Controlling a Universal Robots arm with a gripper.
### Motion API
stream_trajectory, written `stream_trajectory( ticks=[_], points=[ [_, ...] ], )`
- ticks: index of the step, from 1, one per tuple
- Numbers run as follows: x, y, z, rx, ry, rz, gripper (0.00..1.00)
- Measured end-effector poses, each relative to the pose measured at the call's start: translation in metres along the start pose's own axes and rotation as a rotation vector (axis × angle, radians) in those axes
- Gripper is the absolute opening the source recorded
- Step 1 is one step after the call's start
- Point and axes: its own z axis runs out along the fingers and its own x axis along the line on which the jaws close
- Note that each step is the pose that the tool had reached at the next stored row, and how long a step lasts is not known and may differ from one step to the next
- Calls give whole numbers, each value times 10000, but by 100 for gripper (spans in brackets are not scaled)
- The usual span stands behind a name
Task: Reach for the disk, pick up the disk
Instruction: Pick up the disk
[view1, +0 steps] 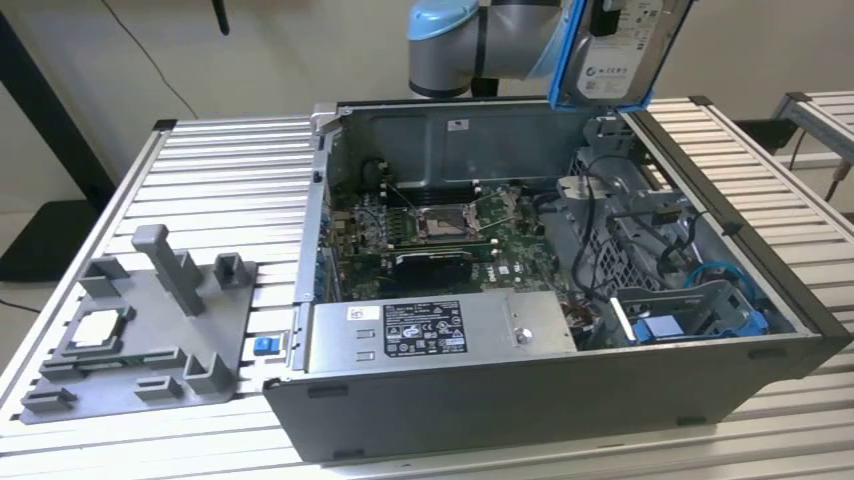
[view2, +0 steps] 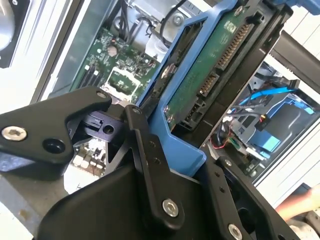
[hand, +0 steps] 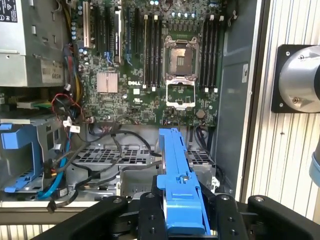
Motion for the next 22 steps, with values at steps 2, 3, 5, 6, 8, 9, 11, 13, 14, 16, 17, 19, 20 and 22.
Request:
stream_trajectory(
  ticks=[2,3,5,6,8,9,11,13,14,16,17,19,20,22],
  points=[
    [0,-1,0,0,-1,-1,0],
    [0,-1,0,0,-1,-1,0],
    [0,-2,0,0,-1,-1,0],
    [0,-2,0,0,-1,-1,0],
    [2,-2,1,0,-2,-1,0],
    [8,-2,0,0,-1,-1,0],
    [28,-3,-1,0,0,-3,0],
    [64,-2,-4,0,0,-2,0],
    [84,-2,-5,0,-1,-1,0],
    [126,-3,-7,0,-2,-2,0],
    [146,-3,-9,-1,0,-1,0],
    [187,-3,-11,-2,-1,-1,0],
    [208,-3,-13,-3,-1,-1,0],
    [252,-4,-15,-4,-1,-2,0]
  ],
)
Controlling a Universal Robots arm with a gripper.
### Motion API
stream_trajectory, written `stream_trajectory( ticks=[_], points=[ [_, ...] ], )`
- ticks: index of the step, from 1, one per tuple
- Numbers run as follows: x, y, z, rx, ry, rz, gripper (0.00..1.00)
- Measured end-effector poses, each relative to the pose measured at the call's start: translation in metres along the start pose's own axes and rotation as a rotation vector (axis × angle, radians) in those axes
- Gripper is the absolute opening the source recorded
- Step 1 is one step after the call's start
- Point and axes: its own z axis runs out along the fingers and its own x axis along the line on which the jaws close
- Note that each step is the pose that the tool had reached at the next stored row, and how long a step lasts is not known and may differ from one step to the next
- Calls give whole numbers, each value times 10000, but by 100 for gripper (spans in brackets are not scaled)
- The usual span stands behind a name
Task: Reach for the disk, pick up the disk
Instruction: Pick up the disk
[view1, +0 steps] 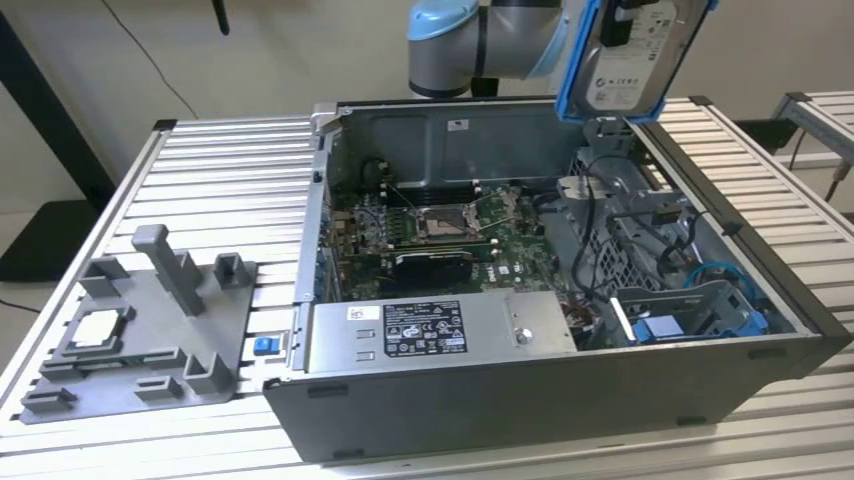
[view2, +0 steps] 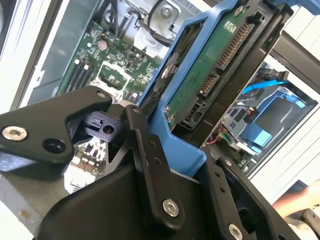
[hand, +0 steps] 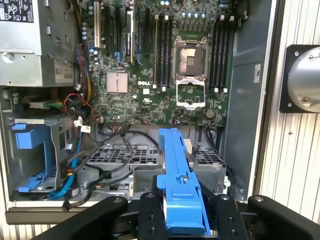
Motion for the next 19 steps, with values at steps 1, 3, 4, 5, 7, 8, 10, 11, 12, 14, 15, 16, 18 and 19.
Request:
stream_trajectory(
  ticks=[1,3,4,5,7,8,10,11,12,14,15,16,18,19],
  points=[
    [21,0,-1,-1,-1,1,0],
    [64,-1,-4,-3,0,0,0],
    [86,-1,-6,-5,-1,1,0],
    [109,-2,-8,-8,0,1,0],
    [153,-4,-15,-15,-1,1,0],
    [176,-6,-21,-23,0,2,0],
    [225,-11,-35,-42,0,4,0],
    [250,-14,-42,-51,0,4,0],
    [278,-16,-50,-59,3,4,0],
    [343,-22,-62,-75,17,3,0],
    [377,-24,-65,-79,23,3,0],
    [414,-25,-67,-81,25,3,0],
    [483,-29,-71,-81,24,3,0],
    [517,-30,-73,-81,25,2,0]
  ],
)
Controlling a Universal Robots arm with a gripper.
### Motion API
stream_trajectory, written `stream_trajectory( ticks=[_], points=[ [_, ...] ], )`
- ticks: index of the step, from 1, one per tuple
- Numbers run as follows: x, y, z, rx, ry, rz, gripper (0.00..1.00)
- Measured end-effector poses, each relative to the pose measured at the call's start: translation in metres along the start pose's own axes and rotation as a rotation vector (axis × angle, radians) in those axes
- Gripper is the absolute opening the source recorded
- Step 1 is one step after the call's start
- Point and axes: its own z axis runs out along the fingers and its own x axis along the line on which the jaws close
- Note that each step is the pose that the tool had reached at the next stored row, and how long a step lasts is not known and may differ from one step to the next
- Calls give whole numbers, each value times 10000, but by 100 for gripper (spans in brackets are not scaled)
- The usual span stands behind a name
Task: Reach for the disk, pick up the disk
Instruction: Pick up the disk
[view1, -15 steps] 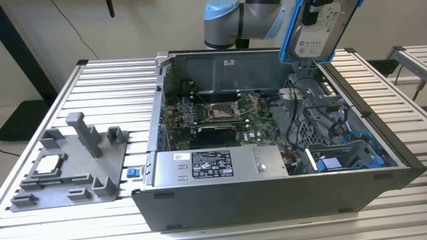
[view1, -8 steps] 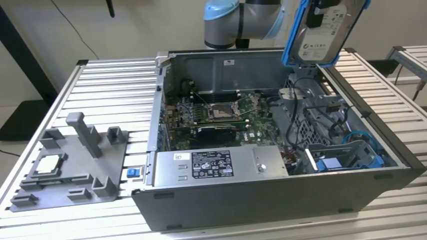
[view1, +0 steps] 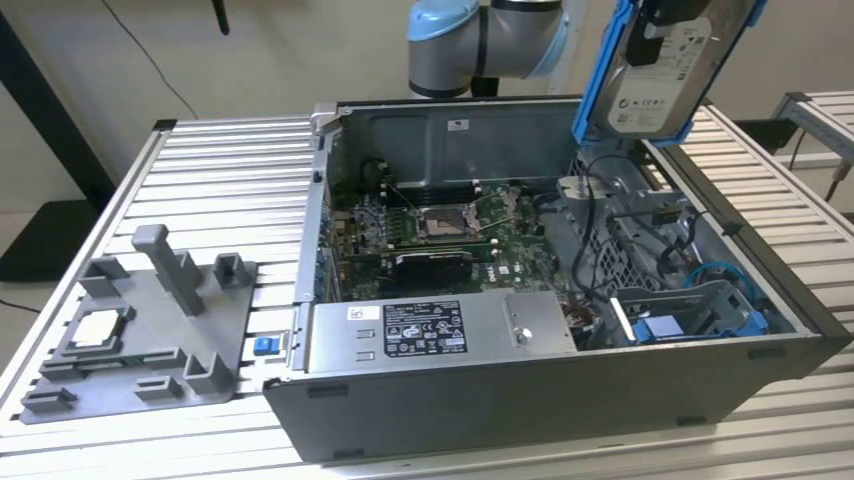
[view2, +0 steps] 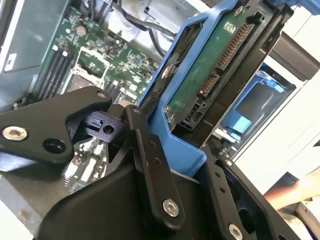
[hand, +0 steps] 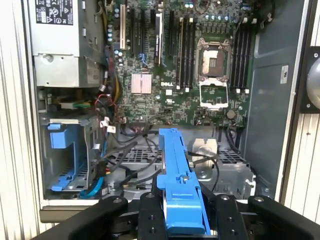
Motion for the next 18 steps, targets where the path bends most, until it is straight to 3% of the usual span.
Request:
stream_trajectory(
  ticks=[3,7,9,12,13,16,17,18],
  points=[
    [93,-1,-6,1,-54,6,0],
    [196,-1,-10,21,-300,31,0],
    [246,-1,-10,53,-388,40,0],
    [265,-1,-11,68,-417,33,0],
    [270,-1,-10,120,-420,20,0],
    [294,0,-9,431,-403,-38,0],
    [306,0,-10,497,-391,-50,0],
    [319,0,-7,507,-357,-55,0]
  ],
)
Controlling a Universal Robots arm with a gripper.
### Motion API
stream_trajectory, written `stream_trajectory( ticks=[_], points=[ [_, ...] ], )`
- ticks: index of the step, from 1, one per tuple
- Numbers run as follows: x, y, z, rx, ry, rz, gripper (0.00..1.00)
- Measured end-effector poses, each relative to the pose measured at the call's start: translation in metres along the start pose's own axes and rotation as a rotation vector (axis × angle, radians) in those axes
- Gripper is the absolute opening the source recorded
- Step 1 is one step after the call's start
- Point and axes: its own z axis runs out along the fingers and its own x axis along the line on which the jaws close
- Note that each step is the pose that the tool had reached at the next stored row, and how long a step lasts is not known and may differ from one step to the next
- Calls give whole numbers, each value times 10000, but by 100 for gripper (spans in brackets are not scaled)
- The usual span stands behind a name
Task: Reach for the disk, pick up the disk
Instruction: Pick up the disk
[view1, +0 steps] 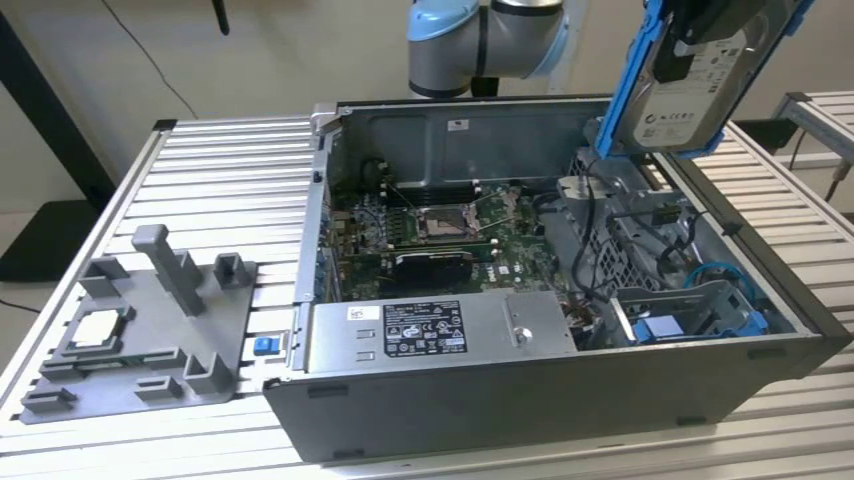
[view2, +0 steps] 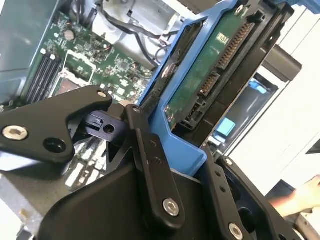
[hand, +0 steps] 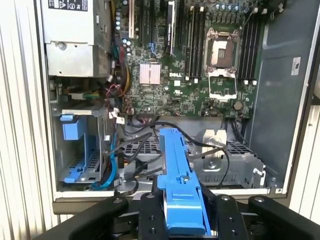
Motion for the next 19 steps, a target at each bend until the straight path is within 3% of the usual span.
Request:
stream_trajectory(
  ticks=[3,9,11,15,19],
  points=[
    [51,1,-3,-2,177,-28,0],
    [145,1,-13,-11,810,-130,0],
    [169,0,-14,-13,974,-159,0],
    [261,4,2,-15,1049,-179,0],
    [445,15,55,-63,1047,-180,0]
  ],
)
